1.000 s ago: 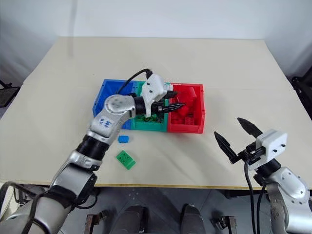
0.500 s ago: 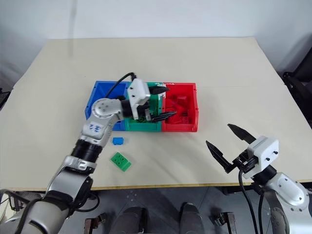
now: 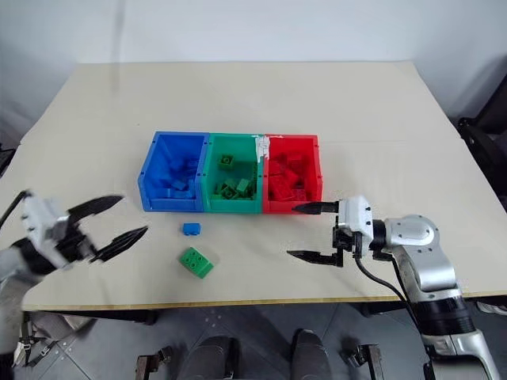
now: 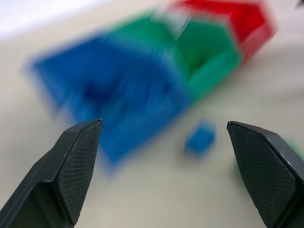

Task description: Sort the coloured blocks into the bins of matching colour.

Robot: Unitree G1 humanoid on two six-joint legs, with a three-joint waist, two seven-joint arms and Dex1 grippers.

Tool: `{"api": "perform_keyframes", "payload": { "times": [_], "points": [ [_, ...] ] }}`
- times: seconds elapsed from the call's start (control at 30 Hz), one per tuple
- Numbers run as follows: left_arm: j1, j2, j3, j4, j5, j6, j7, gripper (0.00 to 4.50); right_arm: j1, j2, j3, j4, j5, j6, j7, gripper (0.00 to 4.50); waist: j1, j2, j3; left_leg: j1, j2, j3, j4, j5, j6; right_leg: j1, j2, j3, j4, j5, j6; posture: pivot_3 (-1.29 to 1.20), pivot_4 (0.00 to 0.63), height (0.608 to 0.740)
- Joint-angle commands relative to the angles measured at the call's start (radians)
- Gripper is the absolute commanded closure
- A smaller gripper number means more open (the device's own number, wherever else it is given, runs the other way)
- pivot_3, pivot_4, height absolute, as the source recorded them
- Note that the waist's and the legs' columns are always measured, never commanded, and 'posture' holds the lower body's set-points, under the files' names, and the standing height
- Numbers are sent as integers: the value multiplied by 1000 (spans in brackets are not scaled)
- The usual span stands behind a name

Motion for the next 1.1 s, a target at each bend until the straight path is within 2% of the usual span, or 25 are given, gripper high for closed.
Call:
{"api": "perform_keyframes", "payload": {
  "times": [0.03,0.13,0.23,0.37,0.57,0.8,0.93,1.1],
  "points": [
    [72,29,50,-52,3,-63,-49,34,-42,28,22,41,3,-22,51,0,5,0,0,0,0,0,0,0,0,0,0,0,0,0,0,0,150,740],
    [79,60,-8,-100,-2,-79,-93,34,-58,28,26,77,-6,-31,75,0,19,0,0,0,0,-1,2,-1,-1,0,0,0,-1,0,-1,0,150,740],
    [45,141,-137,-117,53,-130,-185,34,-61,7,15,109,-17,-35,92,0,21,0,0,0,0,0,3,-1,-1,0,0,0,-1,0,-1,0,150,740],
    [-97,267,-364,-13,216,-272,-302,34,2,-74,3,55,-3,38,123,0,18,1,0,-1,0,2,2,-1,-1,-1,0,0,1,0,-1,0,150,740],
    [-461,209,-648,201,319,-316,-382,34,148,-117,-76,-97,20,94,18,0,20,1,0,-1,0,4,2,-2,1,-2,1,0,2,0,-1,0,150,740],
    [-614,169,-781,330,365,-334,-458,34,312,-137,-165,-256,43,151,-87,0,9,1,0,-1,2,8,2,-4,2,-3,1,0,1,0,0,0,150,740],
    [-637,169,-800,379,377,-358,-478,943,354,-126,-186,-307,48,166,-140,0,6,1,0,-1,2,8,3,-4,2,-3,1,0,1,0,0,0,150,740],
    [-658,139,-794,381,351,-337,-476,2550,374,-120,-194,-329,52,173,-180,0,8,1,0,-1,2,8,4,-4,2,-2,1,0,2,0,0,0,150,740]
  ]
}}
